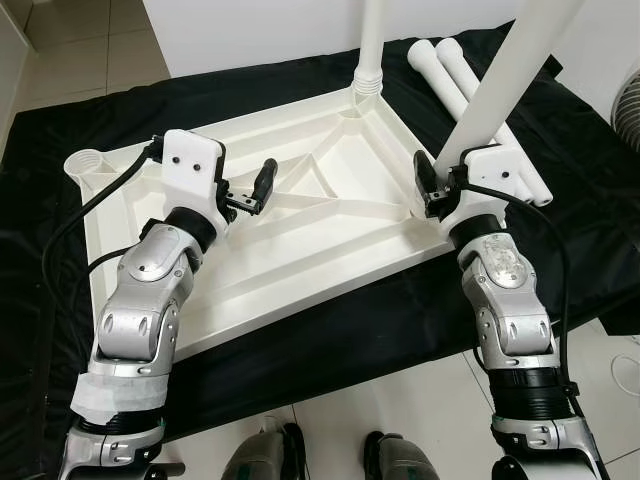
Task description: Building children table
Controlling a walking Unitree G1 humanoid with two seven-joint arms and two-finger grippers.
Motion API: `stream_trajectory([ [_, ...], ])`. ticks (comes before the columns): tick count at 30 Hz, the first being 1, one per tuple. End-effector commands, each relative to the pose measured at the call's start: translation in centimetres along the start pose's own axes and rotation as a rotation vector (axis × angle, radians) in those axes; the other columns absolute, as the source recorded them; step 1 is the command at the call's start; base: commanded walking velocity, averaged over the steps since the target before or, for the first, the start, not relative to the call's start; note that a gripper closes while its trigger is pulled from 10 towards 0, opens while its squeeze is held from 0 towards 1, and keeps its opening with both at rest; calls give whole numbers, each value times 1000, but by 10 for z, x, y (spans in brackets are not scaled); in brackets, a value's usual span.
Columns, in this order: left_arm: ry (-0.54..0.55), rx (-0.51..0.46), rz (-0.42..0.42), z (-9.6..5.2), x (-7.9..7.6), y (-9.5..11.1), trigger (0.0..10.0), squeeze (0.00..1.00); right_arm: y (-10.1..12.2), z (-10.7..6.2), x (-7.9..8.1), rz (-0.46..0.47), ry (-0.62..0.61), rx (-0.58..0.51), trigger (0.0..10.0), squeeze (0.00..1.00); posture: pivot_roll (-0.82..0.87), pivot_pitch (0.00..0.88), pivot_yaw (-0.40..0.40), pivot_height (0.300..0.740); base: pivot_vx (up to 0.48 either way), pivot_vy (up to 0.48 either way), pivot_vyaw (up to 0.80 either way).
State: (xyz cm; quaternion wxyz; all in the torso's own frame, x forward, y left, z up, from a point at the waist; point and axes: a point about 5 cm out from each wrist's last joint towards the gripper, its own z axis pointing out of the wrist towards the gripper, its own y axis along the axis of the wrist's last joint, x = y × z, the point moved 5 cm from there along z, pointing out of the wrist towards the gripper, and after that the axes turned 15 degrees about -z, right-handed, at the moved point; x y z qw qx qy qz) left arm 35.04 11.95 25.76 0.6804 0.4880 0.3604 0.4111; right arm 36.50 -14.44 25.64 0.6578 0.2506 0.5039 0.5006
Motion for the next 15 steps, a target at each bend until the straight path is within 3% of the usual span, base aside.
stream_trajectory([
  [1,6,20,-3,-2,3,-6,10000,0,-2,-1,2,16,11,6,10000,0,-37,148,80,740,0,-326,0],
  [15,-5,3,-4,0,4,-2,10000,0,-2,-1,3,13,18,4,10000,0,-47,130,80,740,0,-342,0],
])
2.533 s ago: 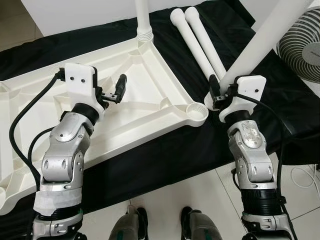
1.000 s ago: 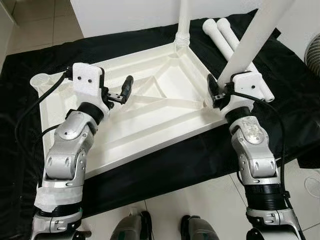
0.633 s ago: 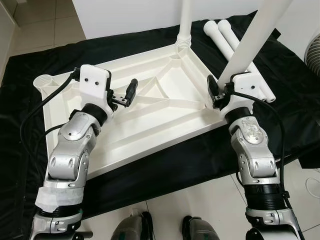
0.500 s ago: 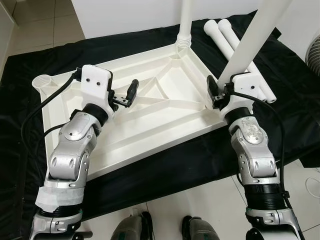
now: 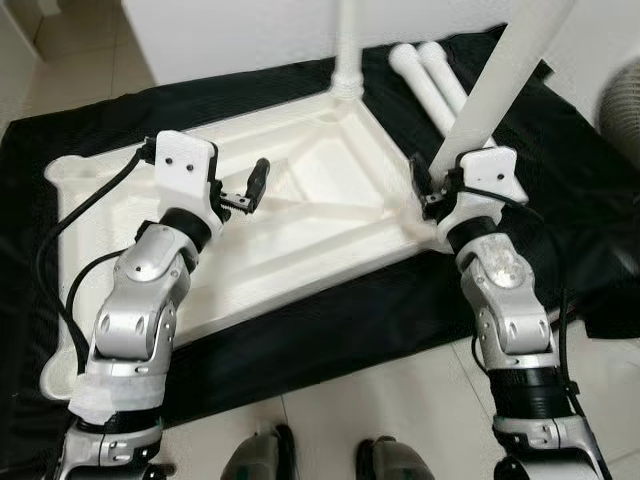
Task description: Building children table
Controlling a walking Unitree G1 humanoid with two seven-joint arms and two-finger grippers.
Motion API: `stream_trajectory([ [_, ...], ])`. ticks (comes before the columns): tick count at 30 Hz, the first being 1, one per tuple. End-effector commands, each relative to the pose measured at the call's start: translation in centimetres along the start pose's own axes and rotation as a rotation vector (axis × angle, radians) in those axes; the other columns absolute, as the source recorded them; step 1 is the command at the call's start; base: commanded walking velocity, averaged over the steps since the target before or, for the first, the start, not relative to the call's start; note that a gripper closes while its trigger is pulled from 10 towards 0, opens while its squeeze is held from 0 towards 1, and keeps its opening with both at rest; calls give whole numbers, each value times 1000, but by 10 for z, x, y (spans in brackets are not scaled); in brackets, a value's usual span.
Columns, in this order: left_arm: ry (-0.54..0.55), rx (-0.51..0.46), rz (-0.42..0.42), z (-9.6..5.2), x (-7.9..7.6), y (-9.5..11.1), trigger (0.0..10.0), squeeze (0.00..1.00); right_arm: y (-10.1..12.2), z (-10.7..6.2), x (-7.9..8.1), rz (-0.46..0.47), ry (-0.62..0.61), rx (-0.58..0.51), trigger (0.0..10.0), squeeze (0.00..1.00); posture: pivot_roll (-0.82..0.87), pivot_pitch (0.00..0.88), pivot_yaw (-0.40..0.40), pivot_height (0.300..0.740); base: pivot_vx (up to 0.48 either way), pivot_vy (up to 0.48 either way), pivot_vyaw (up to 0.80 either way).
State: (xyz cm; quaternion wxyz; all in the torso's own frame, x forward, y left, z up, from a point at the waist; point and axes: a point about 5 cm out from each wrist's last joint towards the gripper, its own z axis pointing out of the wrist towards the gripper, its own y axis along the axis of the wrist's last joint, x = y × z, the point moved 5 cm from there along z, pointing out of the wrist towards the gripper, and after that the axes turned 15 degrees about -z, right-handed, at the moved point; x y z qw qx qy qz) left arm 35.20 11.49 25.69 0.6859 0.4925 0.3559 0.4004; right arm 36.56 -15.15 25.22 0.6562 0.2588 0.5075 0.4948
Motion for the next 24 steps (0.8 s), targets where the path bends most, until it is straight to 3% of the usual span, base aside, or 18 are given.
stream_trajectory([
  [1,20,-10,-5,-2,6,2,10000,0,5,1,8,12,23,-18,10000,0,-48,127,82,740,0,0,0],
  [9,12,-17,-26,1,4,4,10000,0,5,1,8,16,25,-22,10000,0,-48,127,81,740,0,0,0],
  [15,-100,44,32,4,-3,0,10000,0,8,3,10,31,46,-40,10000,0,-44,137,67,740,0,0,0],
  [17,-158,72,41,2,-9,-4,10000,0,8,3,10,31,55,-43,10000,0,-45,139,68,740,0,0,0],
  [19,-259,134,19,-4,-25,-16,10000,0,7,4,10,21,64,-40,10000,0,-46,142,69,740,0,0,0],
  [24,-300,158,14,-7,-35,-23,10000,0,5,5,9,34,70,-37,10000,0,-46,146,74,740,0,0,0],
])
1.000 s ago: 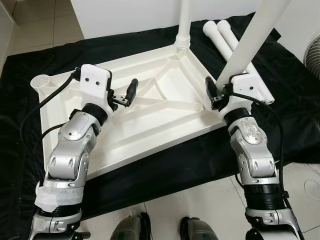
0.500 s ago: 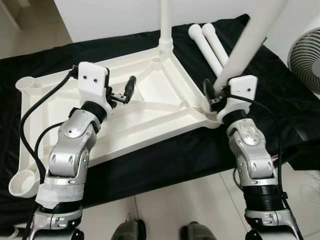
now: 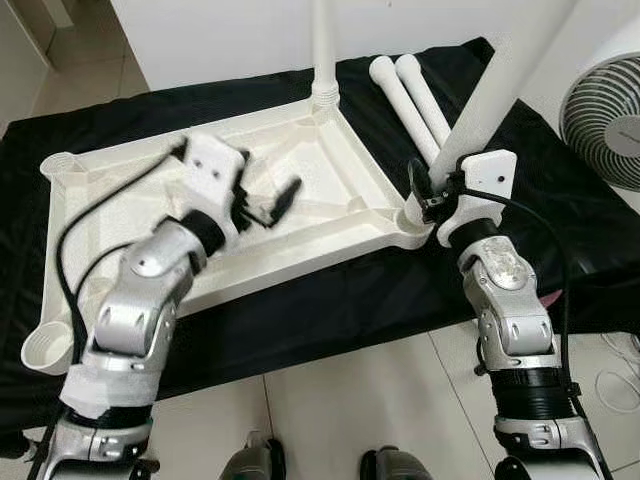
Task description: Building children table
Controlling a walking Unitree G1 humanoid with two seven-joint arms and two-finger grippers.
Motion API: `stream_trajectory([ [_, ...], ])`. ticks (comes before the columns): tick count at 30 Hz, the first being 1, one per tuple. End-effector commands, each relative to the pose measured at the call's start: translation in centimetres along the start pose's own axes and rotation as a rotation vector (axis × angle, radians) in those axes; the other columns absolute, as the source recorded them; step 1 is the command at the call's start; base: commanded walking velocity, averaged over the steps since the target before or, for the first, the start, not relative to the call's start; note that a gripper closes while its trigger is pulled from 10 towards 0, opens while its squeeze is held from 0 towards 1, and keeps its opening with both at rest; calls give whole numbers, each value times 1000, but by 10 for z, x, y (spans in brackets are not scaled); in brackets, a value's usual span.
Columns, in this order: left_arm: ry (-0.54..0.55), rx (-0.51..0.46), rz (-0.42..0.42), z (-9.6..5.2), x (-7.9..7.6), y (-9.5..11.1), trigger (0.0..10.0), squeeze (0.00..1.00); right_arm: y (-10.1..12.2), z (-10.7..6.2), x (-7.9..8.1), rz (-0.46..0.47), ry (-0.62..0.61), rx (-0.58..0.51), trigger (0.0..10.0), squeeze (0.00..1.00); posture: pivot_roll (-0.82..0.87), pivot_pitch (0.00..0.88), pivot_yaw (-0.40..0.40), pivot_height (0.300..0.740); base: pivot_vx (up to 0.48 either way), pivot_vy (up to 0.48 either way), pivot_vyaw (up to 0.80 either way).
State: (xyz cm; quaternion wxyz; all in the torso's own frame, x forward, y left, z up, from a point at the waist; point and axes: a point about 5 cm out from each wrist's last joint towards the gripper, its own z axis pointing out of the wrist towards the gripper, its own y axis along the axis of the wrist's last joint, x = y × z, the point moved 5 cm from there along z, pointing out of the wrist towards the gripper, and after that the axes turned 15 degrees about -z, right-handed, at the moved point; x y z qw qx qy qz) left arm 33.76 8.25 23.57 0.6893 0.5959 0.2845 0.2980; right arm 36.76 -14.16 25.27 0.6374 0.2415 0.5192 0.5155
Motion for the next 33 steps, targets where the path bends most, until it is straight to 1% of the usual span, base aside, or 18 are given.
stream_trajectory([
  [1,-23,8,6,-1,-5,0,10000,0,1,2,0,15,10,-10,10000,0,-46,146,74,740,0,0,0],
  [3,-54,21,0,0,-11,-1,10000,0,-3,2,-2,23,22,1,10000,0,-46,151,79,740,0,0,0],
  [5,-54,21,0,0,-11,-1,10000,0,-3,2,-2,23,22,1,10000,0,-46,151,79,740,0,0,0],
  [7,-106,45,16,0,-20,-5,10000,0,-8,4,0,-1,56,14,10000,0,-44,152,78,740,0,0,0],
  [10,-127,58,18,-1,-23,-8,10000,0,-9,4,0,-14,69,18,10000,0,-44,152,78,740,0,0,0],
  [11,-149,67,21,-1,-27,-9,10000,0,-11,4,3,-22,84,25,10000,0,-46,149,80,740,0,0,0],
  [12,-149,67,21,-1,-27,-9,10000,0,-11,4,3,-22,84,25,10000,0,-46,149,80,740,0,0,0],
  [15,-206,95,30,-1,-40,-14,10000,0,-21,1,12,-32,133,66,10000,0,-46,149,80,740,0,0,0],
  [17,-219,97,35,-1,-43,-15,10000,0,-25,-2,13,-36,137,83,10000,0,-43,148,71,740,0,0,0],
  [20,-226,98,38,-1,-45,-15,10000,0,-27,-4,13,-39,137,93,10000,0,-43,148,71,740,0,0,0],
  [22,-242,97,38,-1,-49,-15,10000,0,-35,-7,13,-29,139,119,10000,0,-48,149,73,740,0,0,0],
  [23,-242,97,38,-1,-49,-15,10000,0,-35,-7,13,-29,139,119,10000,0,-48,149,73,740,0,0,0],
  [25,-255,101,33,0,-53,-15,10000,0,-46,-8,12,5,131,142,10000,0,-49,149,74,740,0,0,0],
  [26,-255,101,33,0,-53,-15,10000,0,-46,-8,12,5,131,142,10000,0,-49,149,74,740,0,0,0],
  [27,-260,104,35,2,-54,-14,10000,0,-56,-6,11,26,124,164,10000,0,-50,148,79,740,0,0,0],
  [30,-259,106,35,2,-54,-14,10000,0,-59,-6,10,36,119,171,10000,0,-50,148,79,740,0,0,0],
  [33,-252,102,46,2,-52,-12,10000,0,-66,-6,3,67,78,198,10000,0,-43,143,78,740,0,0,0],
])
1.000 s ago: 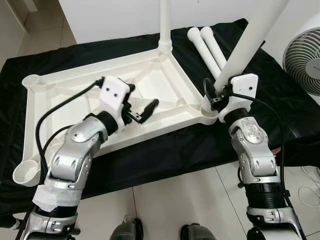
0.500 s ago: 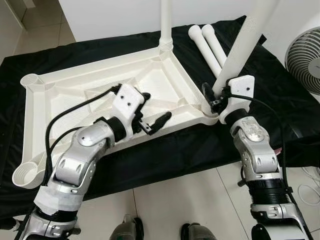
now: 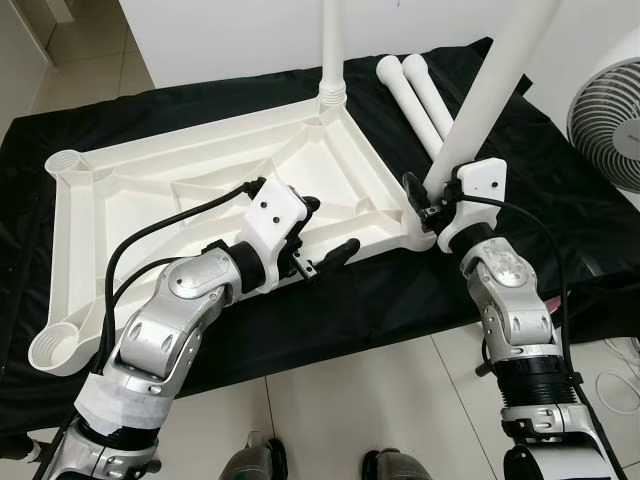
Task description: Building children table
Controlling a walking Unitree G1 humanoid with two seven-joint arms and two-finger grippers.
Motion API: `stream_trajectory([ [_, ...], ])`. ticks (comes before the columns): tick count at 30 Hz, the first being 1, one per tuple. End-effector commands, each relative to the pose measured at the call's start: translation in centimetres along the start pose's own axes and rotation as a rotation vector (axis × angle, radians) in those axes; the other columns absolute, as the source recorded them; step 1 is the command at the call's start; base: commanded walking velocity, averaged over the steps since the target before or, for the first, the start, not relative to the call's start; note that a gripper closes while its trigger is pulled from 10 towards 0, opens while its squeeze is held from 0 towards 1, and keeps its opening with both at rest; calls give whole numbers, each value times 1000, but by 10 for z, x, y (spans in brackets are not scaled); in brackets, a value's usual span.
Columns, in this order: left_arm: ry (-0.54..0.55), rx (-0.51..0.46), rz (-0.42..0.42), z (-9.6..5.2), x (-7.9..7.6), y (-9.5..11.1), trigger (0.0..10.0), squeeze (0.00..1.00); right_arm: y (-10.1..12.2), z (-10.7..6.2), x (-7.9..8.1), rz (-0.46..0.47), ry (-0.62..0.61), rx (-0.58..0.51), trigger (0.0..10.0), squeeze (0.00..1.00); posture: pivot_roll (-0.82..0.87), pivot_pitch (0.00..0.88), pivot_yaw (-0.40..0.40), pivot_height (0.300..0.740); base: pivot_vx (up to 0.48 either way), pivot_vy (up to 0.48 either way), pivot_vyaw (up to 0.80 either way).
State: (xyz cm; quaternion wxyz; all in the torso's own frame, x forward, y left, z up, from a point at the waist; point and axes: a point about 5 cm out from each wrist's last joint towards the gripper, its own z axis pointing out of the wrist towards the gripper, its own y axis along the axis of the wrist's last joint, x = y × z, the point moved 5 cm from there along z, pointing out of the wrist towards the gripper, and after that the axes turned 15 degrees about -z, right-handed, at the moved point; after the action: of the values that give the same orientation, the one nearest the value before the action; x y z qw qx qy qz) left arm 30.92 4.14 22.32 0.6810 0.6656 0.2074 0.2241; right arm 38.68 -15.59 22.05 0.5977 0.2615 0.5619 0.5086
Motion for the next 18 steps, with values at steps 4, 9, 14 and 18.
stream_trajectory([
  [4,-17,2,0,-3,-3,2,10000,0,-29,-8,4,63,18,103,10000,0,-42,139,80,740,0,0,0],
  [9,-28,11,-5,-2,-6,0,10000,0,-31,-8,6,64,33,105,10000,0,-42,139,80,740,0,0,0],
  [14,-42,13,-2,-2,-9,0,10000,0,-29,-8,14,45,111,88,10000,0,-43,141,82,740,0,0,0],
  [18,-45,11,-5,-1,-10,0,10000,0,-31,-8,19,29,200,102,10000,0,-51,149,86,740,0,0,0],
])
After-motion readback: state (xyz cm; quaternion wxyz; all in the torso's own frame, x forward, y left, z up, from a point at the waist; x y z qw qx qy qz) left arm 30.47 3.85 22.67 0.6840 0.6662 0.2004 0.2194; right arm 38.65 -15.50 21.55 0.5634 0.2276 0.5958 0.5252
